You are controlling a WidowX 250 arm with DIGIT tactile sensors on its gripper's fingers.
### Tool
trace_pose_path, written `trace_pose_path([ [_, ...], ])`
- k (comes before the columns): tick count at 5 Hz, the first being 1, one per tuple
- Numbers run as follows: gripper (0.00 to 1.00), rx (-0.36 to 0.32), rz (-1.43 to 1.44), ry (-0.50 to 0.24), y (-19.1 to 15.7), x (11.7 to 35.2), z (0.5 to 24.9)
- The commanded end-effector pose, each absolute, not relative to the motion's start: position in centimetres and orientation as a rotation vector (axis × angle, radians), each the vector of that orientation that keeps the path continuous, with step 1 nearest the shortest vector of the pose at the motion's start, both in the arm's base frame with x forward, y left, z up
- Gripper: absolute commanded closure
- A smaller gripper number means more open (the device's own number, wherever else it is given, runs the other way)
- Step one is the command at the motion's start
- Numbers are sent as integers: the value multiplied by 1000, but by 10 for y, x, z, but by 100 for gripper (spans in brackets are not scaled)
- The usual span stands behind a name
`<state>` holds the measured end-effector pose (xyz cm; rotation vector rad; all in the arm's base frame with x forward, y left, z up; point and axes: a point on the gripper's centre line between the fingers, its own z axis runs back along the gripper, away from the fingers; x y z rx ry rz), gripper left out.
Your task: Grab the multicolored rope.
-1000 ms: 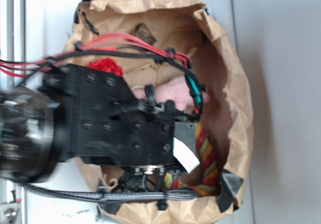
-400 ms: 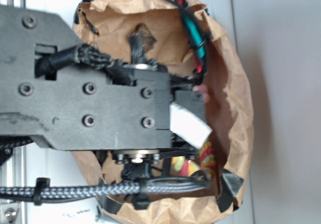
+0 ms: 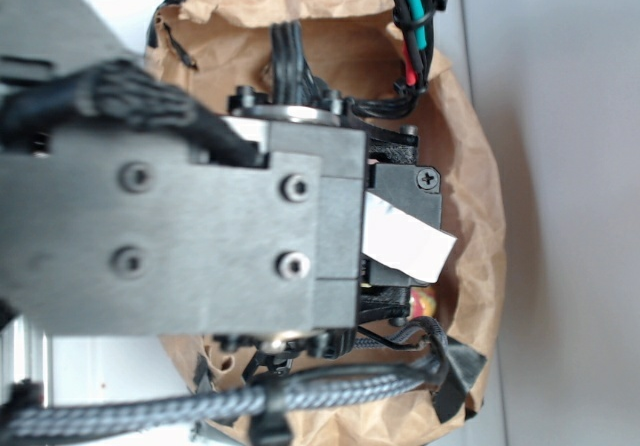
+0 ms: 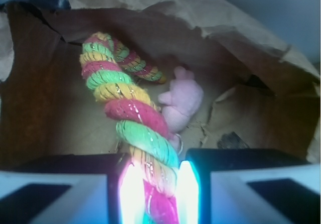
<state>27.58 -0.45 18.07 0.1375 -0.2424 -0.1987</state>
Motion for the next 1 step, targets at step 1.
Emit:
trace_pose_path([
  [1,100,175,-207,-325,-14,271,204],
])
